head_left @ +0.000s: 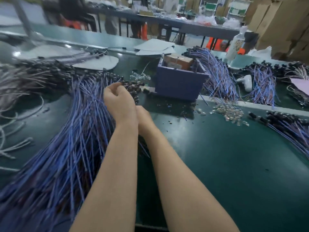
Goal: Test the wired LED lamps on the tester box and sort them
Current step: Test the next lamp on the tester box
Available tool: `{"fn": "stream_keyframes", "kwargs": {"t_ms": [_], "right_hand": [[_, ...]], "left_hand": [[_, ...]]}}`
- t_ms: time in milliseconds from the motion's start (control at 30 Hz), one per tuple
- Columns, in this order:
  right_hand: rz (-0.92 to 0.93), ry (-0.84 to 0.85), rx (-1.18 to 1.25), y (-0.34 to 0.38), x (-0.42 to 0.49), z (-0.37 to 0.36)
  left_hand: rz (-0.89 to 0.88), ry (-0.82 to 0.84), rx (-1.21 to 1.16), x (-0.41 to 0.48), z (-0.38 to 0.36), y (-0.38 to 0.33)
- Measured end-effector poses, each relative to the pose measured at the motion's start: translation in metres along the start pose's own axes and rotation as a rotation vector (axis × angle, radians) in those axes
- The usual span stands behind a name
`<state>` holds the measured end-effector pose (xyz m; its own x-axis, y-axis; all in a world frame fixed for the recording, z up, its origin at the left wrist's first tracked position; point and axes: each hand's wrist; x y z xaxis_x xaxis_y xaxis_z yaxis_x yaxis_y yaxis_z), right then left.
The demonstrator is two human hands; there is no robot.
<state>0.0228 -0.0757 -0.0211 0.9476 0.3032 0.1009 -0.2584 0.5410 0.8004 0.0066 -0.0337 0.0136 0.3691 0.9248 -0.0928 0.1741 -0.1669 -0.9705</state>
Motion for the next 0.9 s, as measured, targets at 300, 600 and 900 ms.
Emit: {"fn": "stream_keyframes", "kwargs": {"t_ms": [300, 600, 900], "right_hand": [[0.031, -0.051, -0.079, -0.005, 0.006, 0.004], [-0.045, -0.098, 0.012, -0.018, 0.018, 0.012], [-0.049, -0.094, 0.004, -0.003, 0.042, -0.015]], "left_hand": [[0.200, 0.158, 0.109, 0.018, 0.002, 0.001], [0.135, 0.120, 0.093, 0.028, -0.007, 0.016], [0.145, 0.069, 0.002, 0.030, -0.009, 0.014]]}}
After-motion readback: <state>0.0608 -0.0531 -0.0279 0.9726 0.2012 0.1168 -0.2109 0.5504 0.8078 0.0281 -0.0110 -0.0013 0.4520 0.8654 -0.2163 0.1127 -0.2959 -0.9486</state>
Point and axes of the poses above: each hand's wrist, its own x-axis towards the middle knuckle, its own z-axis out of the back of the hand, y = z × x, and after that the axes turned 12 degrees about -y, right-handed
